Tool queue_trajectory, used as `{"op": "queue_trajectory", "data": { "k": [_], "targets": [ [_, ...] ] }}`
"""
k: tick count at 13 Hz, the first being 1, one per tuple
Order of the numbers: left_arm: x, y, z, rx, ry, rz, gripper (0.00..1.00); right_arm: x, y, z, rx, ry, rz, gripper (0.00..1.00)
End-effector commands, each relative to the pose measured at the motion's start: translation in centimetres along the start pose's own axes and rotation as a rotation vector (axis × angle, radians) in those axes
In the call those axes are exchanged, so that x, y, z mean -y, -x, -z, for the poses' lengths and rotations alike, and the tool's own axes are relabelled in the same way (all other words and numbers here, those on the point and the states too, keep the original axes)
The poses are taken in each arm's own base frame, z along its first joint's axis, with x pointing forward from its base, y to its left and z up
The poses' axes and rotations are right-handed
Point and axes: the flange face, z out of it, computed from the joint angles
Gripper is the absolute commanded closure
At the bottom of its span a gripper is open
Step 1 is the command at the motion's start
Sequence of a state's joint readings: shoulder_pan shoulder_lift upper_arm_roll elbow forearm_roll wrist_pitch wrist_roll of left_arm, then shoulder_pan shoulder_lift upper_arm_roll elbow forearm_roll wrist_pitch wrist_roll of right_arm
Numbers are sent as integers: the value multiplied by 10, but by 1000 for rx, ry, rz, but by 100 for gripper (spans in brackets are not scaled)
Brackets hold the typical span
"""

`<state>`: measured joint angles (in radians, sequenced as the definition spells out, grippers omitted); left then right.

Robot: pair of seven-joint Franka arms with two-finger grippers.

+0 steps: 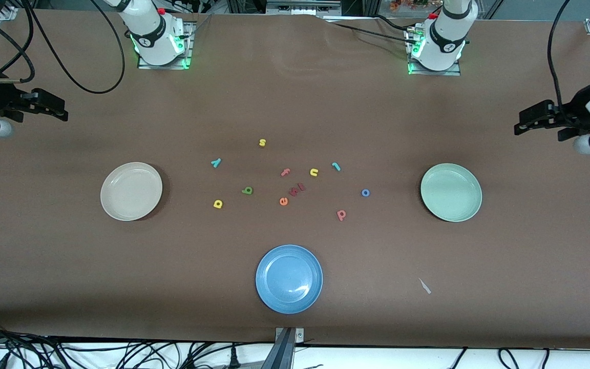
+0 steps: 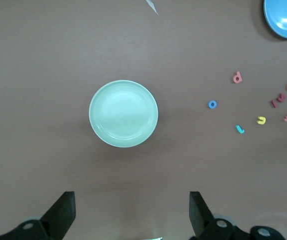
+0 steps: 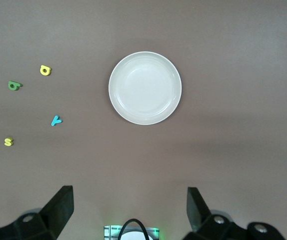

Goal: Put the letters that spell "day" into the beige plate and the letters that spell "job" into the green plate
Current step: 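Reach the left gripper down to the blue o letter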

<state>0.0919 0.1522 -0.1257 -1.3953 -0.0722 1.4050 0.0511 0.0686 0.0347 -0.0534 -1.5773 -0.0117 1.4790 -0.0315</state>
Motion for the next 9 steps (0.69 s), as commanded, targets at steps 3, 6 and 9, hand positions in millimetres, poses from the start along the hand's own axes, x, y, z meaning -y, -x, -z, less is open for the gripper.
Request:
{"op": "queue_trajectory", "data": {
  "k": [3,6,9],
  "targets": [
    [-27,-19,-37,72,1,33,0,0,2,2,6,-6,-13,0],
    [-63,-42,-76,104,-8,74,0,0,2,2,6,-6,-13,0],
    [-104,-72,-119,72,-11,180,0,0,2,2,6,-6,-13,0]
  ]
}}
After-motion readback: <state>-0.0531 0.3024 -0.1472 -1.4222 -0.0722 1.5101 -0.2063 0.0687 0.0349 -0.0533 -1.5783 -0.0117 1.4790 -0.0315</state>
